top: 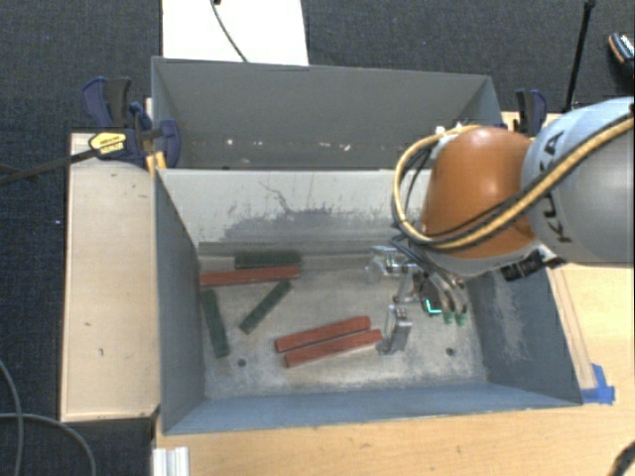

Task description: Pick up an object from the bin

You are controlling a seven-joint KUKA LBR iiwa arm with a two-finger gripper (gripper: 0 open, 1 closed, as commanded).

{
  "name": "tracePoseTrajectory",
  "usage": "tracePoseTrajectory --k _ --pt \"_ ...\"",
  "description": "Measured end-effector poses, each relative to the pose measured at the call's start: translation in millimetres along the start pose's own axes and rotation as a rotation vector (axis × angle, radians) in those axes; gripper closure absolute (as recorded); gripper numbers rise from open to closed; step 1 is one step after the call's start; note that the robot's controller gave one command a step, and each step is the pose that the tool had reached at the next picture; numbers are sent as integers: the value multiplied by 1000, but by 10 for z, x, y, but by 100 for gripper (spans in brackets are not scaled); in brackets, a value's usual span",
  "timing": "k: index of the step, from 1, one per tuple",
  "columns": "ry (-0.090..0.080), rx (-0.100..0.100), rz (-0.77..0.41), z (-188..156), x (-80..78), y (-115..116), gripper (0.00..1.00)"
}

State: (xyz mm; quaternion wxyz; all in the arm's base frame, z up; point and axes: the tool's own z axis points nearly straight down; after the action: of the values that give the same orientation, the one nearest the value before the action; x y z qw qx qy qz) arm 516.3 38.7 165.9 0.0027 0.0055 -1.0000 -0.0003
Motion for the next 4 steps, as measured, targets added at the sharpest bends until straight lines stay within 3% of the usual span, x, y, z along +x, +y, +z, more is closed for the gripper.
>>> tracePoseTrajectory --k 1,2,3,4 --pt "0 0 -150 989 77 359 0" --pt "-11 0 -315 647 59 623 0" --pt "-13 1 -415 657 44 606 0" --pt "-3 1 -421 975 84 633 0"
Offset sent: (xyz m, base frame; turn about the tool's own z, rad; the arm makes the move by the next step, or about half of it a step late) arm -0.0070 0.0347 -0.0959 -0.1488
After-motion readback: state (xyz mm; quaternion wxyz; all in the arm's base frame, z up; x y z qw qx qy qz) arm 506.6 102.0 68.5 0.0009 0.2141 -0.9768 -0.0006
